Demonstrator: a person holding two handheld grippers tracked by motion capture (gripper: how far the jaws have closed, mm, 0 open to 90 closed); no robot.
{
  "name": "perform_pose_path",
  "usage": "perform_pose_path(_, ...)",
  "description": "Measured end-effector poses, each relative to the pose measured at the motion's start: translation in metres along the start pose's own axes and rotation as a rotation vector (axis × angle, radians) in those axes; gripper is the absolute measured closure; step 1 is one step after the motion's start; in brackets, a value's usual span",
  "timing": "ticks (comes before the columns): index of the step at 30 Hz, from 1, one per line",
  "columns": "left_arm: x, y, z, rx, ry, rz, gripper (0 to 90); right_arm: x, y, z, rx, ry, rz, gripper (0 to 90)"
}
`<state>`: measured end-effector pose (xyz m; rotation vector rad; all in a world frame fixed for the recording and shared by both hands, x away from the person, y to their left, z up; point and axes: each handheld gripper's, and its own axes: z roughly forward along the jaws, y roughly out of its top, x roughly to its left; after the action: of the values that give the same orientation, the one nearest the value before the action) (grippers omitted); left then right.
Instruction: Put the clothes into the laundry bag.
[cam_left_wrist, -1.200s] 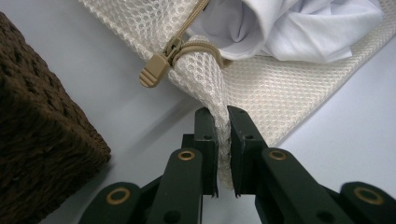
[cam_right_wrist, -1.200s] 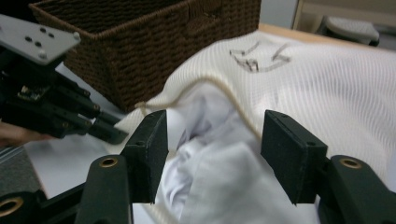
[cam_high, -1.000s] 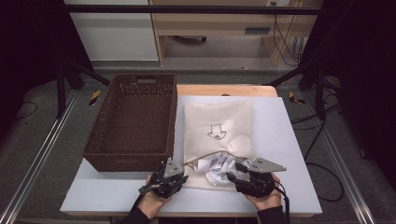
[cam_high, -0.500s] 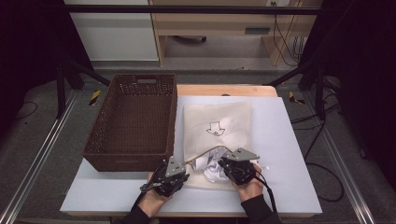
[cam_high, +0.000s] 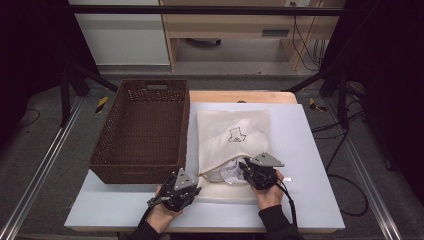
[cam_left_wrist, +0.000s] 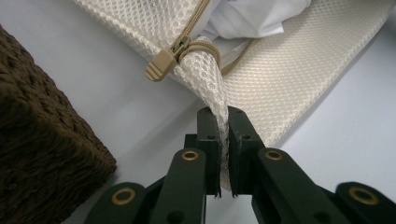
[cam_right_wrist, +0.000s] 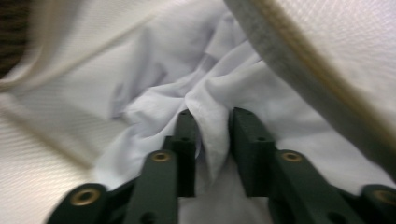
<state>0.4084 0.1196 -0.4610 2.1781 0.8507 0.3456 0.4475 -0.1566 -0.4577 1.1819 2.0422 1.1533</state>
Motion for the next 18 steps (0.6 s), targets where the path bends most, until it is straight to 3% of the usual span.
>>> perform_pose_path(1, 0.001, 0.000, -0.001, -0.006, -0.001, -0.003, 84.2, 0.000, 0.000, 0.000, 0.000, 0.000, 0.000, 67.9)
perform_pose_path(2, 0.002, 0.000, -0.002, -0.021, -0.008, -0.010, 84.0, 0.001, 0.001, -0.013, 0.004, 0.054, 0.004, 60.6)
perform_pose_path(3, 0.002, 0.000, -0.002, -0.021, -0.008, -0.010, 84.0, 0.001, 0.001, -0.013, 0.004, 0.054, 0.004, 60.6)
perform_pose_path(4, 0.002, 0.000, -0.003, -0.032, -0.011, -0.018, 83.9, 0.004, -0.002, -0.027, -0.009, 0.109, -0.023, 59.0)
perform_pose_path(7, 0.001, 0.000, -0.004, -0.037, -0.007, -0.016, 83.9, 0.007, -0.007, -0.033, 0.004, 0.131, -0.040, 57.8)
perform_pose_path(8, 0.001, 0.001, -0.004, -0.037, -0.007, -0.015, 84.0, 0.009, -0.013, -0.029, 0.053, 0.163, -0.045, 58.5)
perform_pose_path(9, 0.001, 0.001, -0.004, -0.037, -0.007, -0.015, 84.1, 0.011, -0.016, -0.023, 0.091, 0.165, -0.051, 60.3)
perform_pose_path(10, 0.000, 0.002, -0.004, -0.036, -0.007, -0.014, 84.1, 0.011, -0.016, -0.023, 0.091, 0.165, -0.051, 60.3)
perform_pose_path(11, 0.000, 0.002, -0.004, -0.035, -0.008, -0.014, 84.2, 0.015, -0.018, -0.011, 0.142, 0.158, -0.088, 64.0)
perform_pose_path(13, 0.000, 0.003, -0.003, -0.029, -0.011, -0.009, 84.4, 0.018, -0.017, -0.001, 0.166, 0.136, -0.105, 70.8)
perform_pose_path(14, 0.000, 0.003, -0.004, -0.027, -0.010, -0.005, 84.7, 0.018, -0.013, 0.009, 0.172, 0.111, -0.108, 79.9)
perform_pose_path(15, 0.000, 0.003, -0.004, -0.025, -0.009, -0.003, 84.8, 0.018, -0.012, 0.012, 0.169, 0.095, -0.106, 83.3)
perform_pose_path(18, 0.001, 0.003, -0.005, -0.015, -0.008, -0.002, 85.2, 0.015, -0.010, 0.023, 0.151, 0.017, -0.113, 87.4)
